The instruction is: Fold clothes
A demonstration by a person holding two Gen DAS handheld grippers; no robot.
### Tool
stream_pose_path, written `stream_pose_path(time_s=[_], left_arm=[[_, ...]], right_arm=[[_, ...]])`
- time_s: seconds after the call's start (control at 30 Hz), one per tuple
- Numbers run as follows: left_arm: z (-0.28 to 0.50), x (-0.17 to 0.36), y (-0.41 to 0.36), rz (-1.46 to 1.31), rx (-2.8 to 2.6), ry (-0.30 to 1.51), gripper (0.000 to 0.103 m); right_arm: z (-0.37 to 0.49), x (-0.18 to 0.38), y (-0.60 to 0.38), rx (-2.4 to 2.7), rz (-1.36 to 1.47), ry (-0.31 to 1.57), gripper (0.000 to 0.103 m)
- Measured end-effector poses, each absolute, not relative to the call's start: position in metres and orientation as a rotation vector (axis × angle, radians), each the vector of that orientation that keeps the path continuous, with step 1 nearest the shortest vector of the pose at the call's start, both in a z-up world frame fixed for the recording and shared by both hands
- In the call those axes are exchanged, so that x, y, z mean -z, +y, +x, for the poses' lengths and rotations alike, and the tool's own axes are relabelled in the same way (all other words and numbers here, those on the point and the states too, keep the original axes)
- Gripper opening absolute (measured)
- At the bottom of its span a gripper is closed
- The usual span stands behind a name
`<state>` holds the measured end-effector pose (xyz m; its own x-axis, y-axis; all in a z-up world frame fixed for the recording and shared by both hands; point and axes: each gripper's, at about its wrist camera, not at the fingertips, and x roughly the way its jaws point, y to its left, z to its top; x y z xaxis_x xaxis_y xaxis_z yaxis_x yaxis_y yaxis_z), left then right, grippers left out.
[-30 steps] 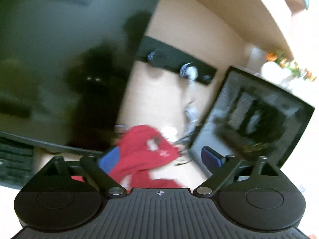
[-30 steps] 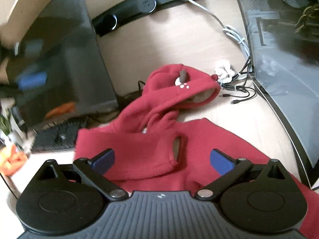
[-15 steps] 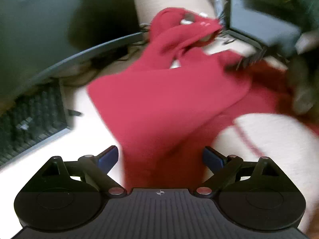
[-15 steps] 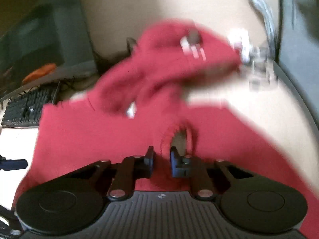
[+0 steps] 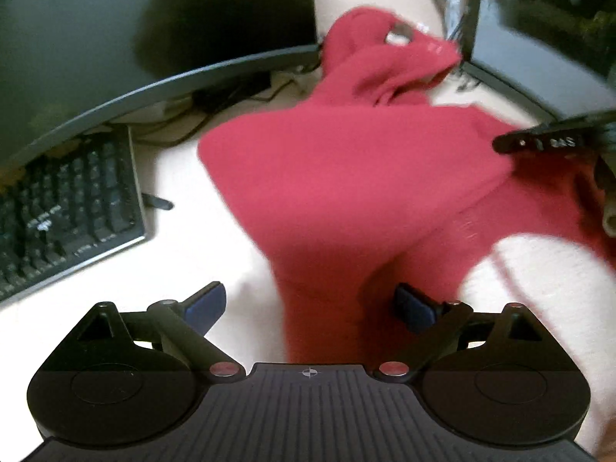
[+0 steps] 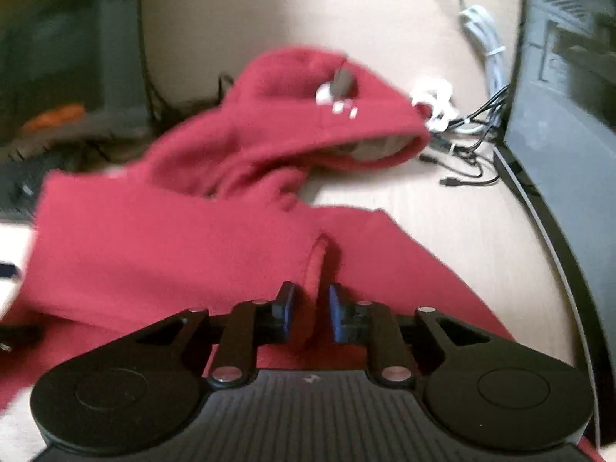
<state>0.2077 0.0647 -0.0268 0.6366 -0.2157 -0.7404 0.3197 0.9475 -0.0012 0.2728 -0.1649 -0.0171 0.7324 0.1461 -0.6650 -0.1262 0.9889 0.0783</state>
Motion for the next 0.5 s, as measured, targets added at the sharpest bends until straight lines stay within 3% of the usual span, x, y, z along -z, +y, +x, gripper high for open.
stream_pose_path(time_s=[0.03, 0.1, 0.13, 0.27, 0.5], left_arm=[[0.202, 0.019, 0.066, 0.104, 0.321, 0.811, 0.098], [0.194, 0.006, 0.069, 0.042, 0.341, 0.781, 0.098], [0.192, 0.0, 0.072, 0.009, 0.346, 0.768, 0.099], [0.191, -0.014, 0.079, -0.141, 0.365, 0.74, 0.099], [0.195, -0.009, 0.078, -0.268, 0.392, 0.771, 0.1]], right_arm=[[0.257, 0.001, -0.17, -0.158, 0.043, 0.698, 0.027], [0.215, -0.034, -0.191, -0.137, 0.09, 0.615, 0.044], [0.193, -0.049, -0.204, -0.112, 0.121, 0.578, 0.046], [0.105, -0.066, -0.277, 0.146, 0.299, 0.546, 0.047], [0.023, -0.011, -0.334, 0.307, 0.67, 0.598, 0.047]])
